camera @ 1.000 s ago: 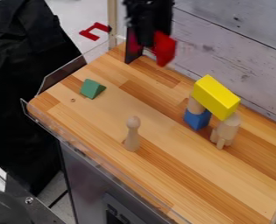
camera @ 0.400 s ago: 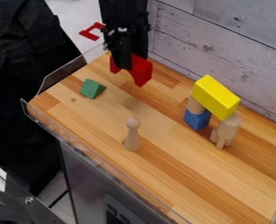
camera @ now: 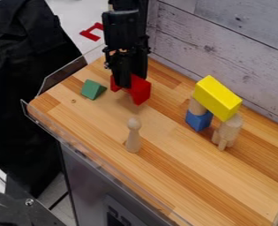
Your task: Move the red arch to the left side of the table
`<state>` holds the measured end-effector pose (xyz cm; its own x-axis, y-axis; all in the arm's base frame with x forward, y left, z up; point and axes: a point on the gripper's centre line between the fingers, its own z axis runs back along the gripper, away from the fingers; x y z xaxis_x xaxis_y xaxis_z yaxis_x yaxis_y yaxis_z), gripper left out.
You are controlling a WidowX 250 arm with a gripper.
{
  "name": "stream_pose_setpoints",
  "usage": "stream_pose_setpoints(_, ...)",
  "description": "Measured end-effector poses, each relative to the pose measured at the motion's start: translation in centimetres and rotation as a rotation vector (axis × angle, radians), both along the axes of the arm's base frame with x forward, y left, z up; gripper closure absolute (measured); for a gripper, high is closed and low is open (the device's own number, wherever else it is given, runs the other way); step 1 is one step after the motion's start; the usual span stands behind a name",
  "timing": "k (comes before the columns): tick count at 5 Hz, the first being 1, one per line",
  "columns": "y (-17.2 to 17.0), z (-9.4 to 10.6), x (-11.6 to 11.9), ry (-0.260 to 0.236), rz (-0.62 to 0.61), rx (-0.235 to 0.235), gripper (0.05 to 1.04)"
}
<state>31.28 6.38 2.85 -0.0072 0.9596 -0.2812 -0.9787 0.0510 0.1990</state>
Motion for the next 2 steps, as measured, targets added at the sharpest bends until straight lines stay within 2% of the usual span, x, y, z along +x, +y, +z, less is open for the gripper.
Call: stream_pose_setpoints(2,-0.51,-0.63,0.37,-0.015,0.012,-0.01,0.535)
